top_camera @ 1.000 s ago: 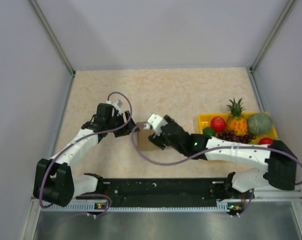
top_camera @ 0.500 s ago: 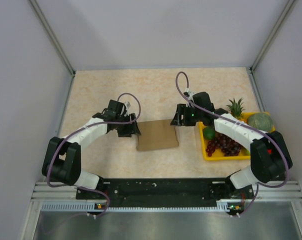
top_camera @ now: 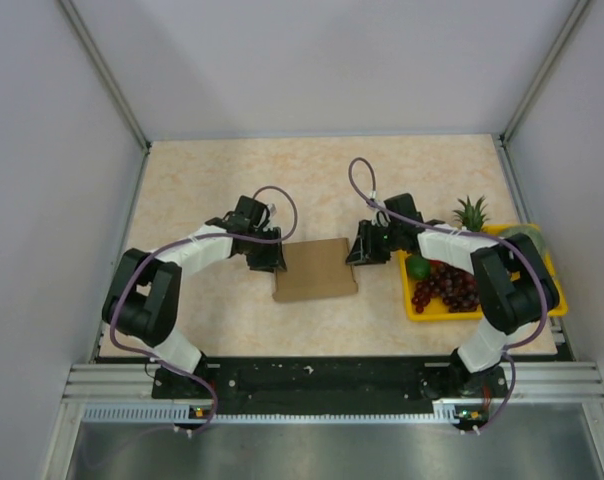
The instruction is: Fold the paper box
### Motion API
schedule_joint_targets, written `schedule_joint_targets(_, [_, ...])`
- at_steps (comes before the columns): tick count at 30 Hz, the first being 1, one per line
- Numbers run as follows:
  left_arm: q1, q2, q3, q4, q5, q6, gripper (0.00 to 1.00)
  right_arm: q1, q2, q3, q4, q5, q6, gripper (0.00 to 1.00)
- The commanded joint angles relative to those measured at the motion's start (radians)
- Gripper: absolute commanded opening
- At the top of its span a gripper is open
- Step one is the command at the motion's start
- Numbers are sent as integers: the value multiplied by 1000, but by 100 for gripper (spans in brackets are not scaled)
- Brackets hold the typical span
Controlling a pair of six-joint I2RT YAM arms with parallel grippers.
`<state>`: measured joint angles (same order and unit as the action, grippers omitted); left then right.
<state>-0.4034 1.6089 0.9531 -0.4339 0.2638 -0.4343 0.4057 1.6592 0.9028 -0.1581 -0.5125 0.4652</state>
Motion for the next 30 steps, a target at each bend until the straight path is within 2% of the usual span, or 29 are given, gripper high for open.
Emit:
schedule_joint_targets(1, [-23,6,35,44,-49,8,42,-15,8,-22,78,-27,-14,35])
schedule_joint_targets(4, [-37,25,41,46,-64,8,41,-15,22,-13,74,-14,-28,34])
schedule_joint_targets(8, [-51,39,39,52,-69,0,29,-15,30,-18,94,-34,-16,17])
schedule_joint_targets(16, [-147,66,64,101,-23,-70,12,61,36,-24,152,-30,62,0])
schedule_joint_targets(18, [-164,88,73,113,-14,-92,5,68,45,-45,215,-52,105,0])
schedule_joint_targets(22, [-204,118,72,170,64,-139,0,120,57,-54,250,-31,161,0])
schedule_joint_targets(30, [-233,125,58,219,81,-172,0,139,47,-81,327,-40,213,0])
